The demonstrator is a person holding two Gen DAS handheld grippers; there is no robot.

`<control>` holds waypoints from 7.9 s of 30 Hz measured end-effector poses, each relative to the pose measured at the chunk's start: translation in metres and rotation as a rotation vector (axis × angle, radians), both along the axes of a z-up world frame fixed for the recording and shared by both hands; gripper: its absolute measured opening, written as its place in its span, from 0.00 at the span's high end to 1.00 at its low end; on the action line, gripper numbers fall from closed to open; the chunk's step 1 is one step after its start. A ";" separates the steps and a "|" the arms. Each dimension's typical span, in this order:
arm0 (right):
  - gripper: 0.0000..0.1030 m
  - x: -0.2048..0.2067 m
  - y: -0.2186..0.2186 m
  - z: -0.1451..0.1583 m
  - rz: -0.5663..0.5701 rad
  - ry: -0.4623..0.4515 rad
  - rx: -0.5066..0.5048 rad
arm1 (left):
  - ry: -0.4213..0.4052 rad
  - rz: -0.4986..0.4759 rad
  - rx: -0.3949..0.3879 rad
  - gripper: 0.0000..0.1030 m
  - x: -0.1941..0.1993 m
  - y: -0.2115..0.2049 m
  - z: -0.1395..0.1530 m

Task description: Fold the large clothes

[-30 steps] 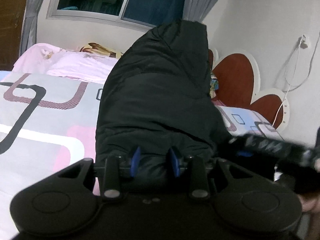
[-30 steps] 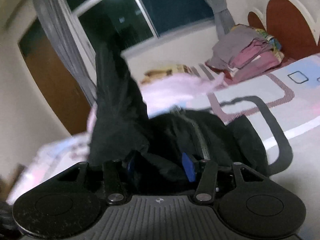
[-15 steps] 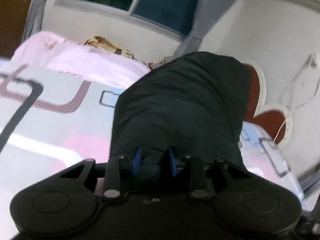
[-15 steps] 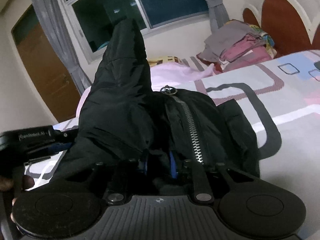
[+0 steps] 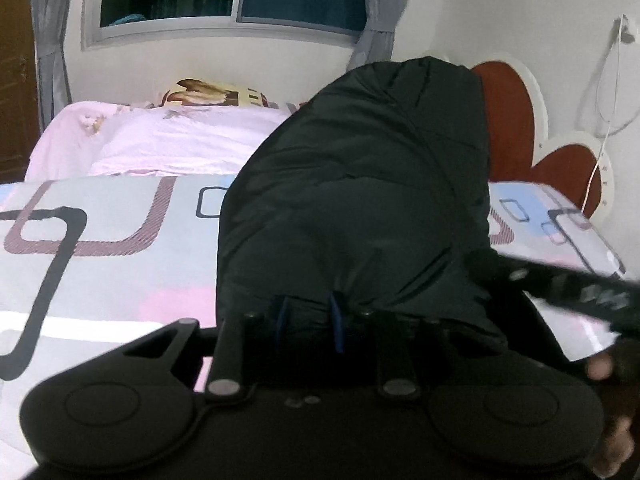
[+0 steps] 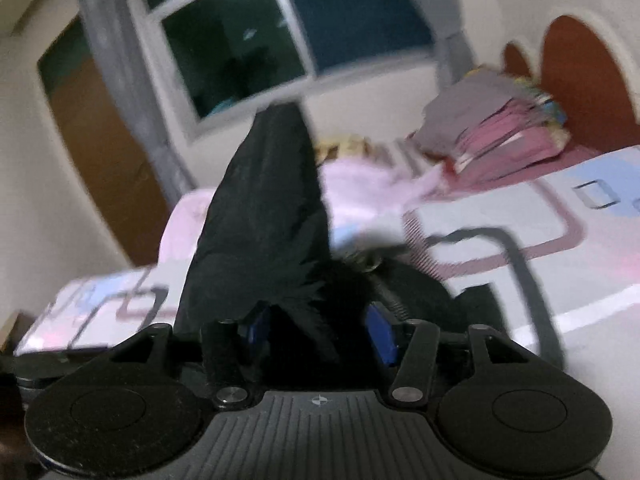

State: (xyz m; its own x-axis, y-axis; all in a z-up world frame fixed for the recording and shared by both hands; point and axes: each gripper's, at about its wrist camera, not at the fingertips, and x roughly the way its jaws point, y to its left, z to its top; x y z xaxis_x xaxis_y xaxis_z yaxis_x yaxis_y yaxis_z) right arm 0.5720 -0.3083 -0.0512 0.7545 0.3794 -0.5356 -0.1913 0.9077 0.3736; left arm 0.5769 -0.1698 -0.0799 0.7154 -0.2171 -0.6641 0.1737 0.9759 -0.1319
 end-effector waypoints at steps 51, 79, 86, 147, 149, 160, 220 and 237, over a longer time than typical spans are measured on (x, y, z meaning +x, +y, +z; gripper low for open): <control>0.79 0.016 -0.011 -0.008 -0.131 -0.002 0.020 | 0.008 -0.006 -0.068 0.80 0.048 -0.032 0.005; 1.00 0.025 -0.022 0.004 -0.168 0.021 -0.049 | -0.038 -0.051 -0.074 0.81 0.071 -0.024 0.021; 0.56 0.054 0.005 0.026 -0.094 -0.085 -0.086 | 0.028 0.014 -0.086 0.80 0.106 -0.004 0.010; 0.54 -0.104 -0.004 0.010 -0.008 0.242 -0.155 | 0.088 -0.212 0.045 0.80 -0.102 -0.029 0.021; 0.54 -0.106 0.000 0.001 -0.019 0.258 -0.166 | 0.107 -0.209 0.035 0.79 -0.102 -0.028 0.011; 0.54 -0.104 0.010 -0.041 -0.070 0.303 -0.172 | 0.110 -0.229 0.126 0.79 -0.103 -0.036 -0.017; 0.10 -0.042 -0.119 -0.079 -0.112 0.455 0.378 | 0.267 -0.111 -0.296 0.00 -0.015 0.066 -0.039; 0.24 -0.039 -0.106 -0.095 0.023 0.394 0.466 | 0.273 -0.209 -0.495 0.06 -0.004 0.066 -0.053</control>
State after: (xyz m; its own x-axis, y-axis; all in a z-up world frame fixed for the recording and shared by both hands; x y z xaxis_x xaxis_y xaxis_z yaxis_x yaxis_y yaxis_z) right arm 0.5326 -0.4148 -0.1457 0.5220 0.6550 -0.5463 0.0246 0.6287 0.7773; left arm 0.5729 -0.1042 -0.1325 0.4422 -0.6648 -0.6021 0.2514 0.7362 -0.6283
